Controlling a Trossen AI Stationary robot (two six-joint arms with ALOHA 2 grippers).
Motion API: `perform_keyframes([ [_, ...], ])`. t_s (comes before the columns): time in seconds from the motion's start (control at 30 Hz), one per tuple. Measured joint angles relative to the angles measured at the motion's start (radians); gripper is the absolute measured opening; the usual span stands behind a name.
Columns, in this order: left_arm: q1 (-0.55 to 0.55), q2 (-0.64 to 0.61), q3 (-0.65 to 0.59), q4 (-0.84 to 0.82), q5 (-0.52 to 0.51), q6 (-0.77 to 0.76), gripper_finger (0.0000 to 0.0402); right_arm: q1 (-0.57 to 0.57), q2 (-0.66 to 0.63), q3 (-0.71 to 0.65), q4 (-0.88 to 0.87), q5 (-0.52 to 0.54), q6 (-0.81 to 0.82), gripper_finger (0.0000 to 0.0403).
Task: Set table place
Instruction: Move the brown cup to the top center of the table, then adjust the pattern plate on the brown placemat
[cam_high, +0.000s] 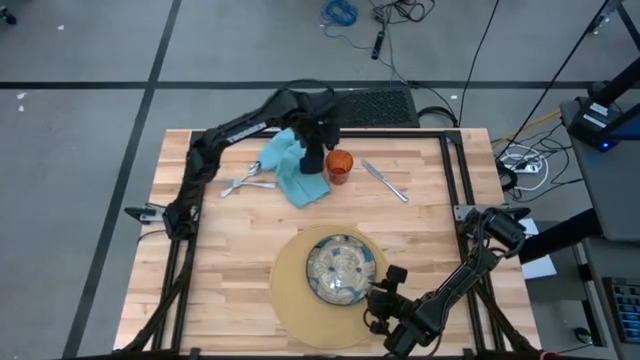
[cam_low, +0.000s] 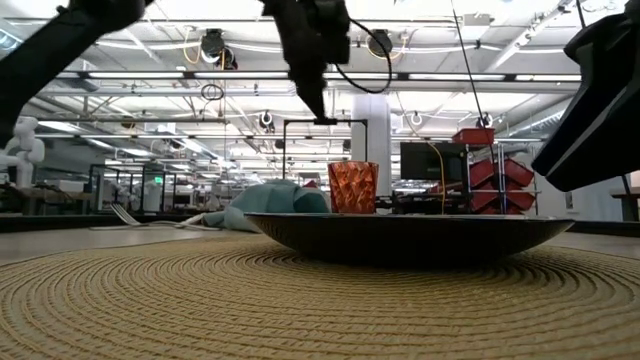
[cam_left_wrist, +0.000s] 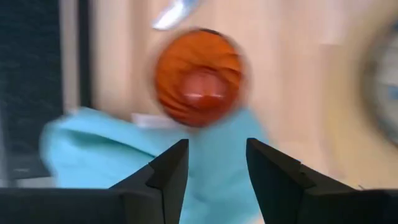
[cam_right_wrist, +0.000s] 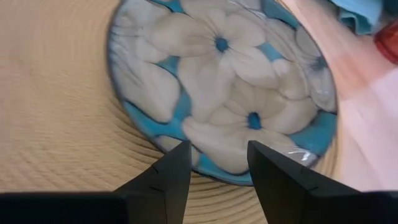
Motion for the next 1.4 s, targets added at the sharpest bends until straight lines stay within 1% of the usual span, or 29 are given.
perform_keyframes([
  [0.1, -0.04, -0.043, -0.025, -0.074, 0.036, -0.061, 0.0144, 0.0, -0.011, 0.0, -0.029, 0.001, 0.0, 0.0148],
  [0.23, -0.132, -0.033, -0.064, -0.15, 0.042, -0.12, 0.0144, -0.005, -0.031, 0.0, -0.079, -0.004, 0.03, 0.0148],
  [0.33, -0.221, -0.037, -0.179, -0.108, 0.058, -0.122, 0.0144, -0.003, -0.035, 0.0, -0.101, -0.038, 0.065, 0.0148],
  [0.4, -0.27, -0.038, -0.27, -0.077, 0.058, -0.154, 0.0144, 0.008, -0.035, -0.003, -0.076, -0.066, 0.08, 0.0148],
  [0.47, -0.303, -0.049, -0.379, 0.02, 0.038, -0.198, 0.0141, 0.025, -0.036, -0.011, -0.025, -0.079, 0.081, 0.0148],
  [0.53, -0.321, -0.107, -0.506, 0.182, -0.004, -0.252, 0.0137, 0.043, -0.036, -0.011, -0.025, -0.075, 0.113, 0.0148],
  [0.6, -0.326, -0.201, -0.643, 0.359, -0.03, -0.313, 0.0133, 0.06, -0.036, -0.011, -0.073, -0.071, 0.188, 0.0148],
  [0.7, -0.319, -0.367, -0.882, 0.609, -0.027, -0.409, 0.013, 0.095, -0.036, -0.011, -0.174, -0.032, 0.341, 0.0148],
  [0.77, -0.317, -0.472, -1.038, 0.787, 0.002, -0.492, 0.013, 0.122, -0.036, -0.011, -0.239, 0.0, 0.444, 0.0148],
  [0.87, -0.333, -0.596, -1.254, 1.028, 0.085, -0.648, 0.0129, 0.151, -0.043, -0.012, -0.326, 0.052, 0.602, 0.0148],
  [0.97, -0.365, -0.653, -1.423, 1.237, 0.154, -0.824, 0.0129, 0.148, -0.062, -0.012, -0.366, 0.087, 0.73, 0.0148],
  [1.03, -0.382, -0.658, -1.494, 1.33, 0.181, -0.926, 0.0129, 0.137, -0.08, -0.012, -0.362, 0.08, 0.762, 0.0148],
  [1.1, -0.398, -0.658, -1.531, 1.403, 0.192, -1.009, 0.0129, 0.128, -0.109, -0.012, -0.349, 0.06, 0.773, 0.0148],
  [1.2, -0.419, -0.66, -1.546, 1.468, 0.191, -1.062, 0.0129, 0.114, -0.166, -0.015, -0.348, 0.039, 0.777, 0.0148],
  [1.27, -0.436, -0.66, -1.553, 1.522, 0.181, -1.086, 0.0129, 0.106, -0.216, -0.051, -0.316, 0.036, 0.788, 0.0148],
  [1.33, -0.453, -0.66, -1.564, 1.566, 0.164, -1.09, 0.0129, 0.099, -0.274, -0.125, -0.203, 0.037, 0.805, 0.0148],
  [1.4, -0.474, -0.66, -1.583, 1.564, 0.141, -1.09, 0.0129, 0.098, -0.33, -0.233, -0.016, 0.036, 0.805, 0.0148],
])
